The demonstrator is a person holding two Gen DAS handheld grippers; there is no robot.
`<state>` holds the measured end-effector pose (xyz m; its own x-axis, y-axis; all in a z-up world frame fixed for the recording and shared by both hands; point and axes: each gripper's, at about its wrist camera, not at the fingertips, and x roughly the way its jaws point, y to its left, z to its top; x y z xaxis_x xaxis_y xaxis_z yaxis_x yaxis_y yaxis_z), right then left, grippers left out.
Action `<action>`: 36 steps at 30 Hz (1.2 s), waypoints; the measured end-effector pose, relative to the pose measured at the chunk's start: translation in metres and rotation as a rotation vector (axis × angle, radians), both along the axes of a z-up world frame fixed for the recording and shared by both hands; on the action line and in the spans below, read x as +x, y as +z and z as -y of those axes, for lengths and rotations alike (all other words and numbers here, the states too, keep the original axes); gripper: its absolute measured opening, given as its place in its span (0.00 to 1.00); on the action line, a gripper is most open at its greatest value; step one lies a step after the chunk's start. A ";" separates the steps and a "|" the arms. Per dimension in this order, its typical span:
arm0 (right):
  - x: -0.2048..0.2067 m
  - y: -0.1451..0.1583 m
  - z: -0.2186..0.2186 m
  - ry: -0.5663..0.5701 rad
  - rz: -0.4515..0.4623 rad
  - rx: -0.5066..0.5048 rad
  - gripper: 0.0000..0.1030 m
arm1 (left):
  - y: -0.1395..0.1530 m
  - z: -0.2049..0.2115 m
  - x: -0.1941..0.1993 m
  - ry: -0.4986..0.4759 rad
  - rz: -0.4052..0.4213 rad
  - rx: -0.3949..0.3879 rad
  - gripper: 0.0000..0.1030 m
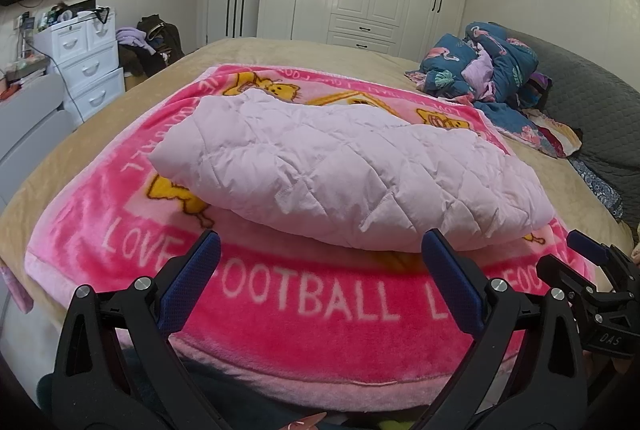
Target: Fold large clothes
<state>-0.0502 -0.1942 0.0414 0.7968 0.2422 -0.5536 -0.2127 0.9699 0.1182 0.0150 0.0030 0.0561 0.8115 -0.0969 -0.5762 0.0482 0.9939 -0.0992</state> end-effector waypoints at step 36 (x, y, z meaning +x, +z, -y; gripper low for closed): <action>-0.005 -0.003 -0.001 0.001 -0.008 -0.004 0.96 | 0.001 -0.005 -0.002 0.008 0.001 0.047 0.91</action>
<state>-0.0549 -0.1932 0.0380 0.7921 0.2407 -0.5609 -0.2127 0.9702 0.1160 0.0129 0.0083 0.0570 0.8127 -0.0633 -0.5792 0.0403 0.9978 -0.0526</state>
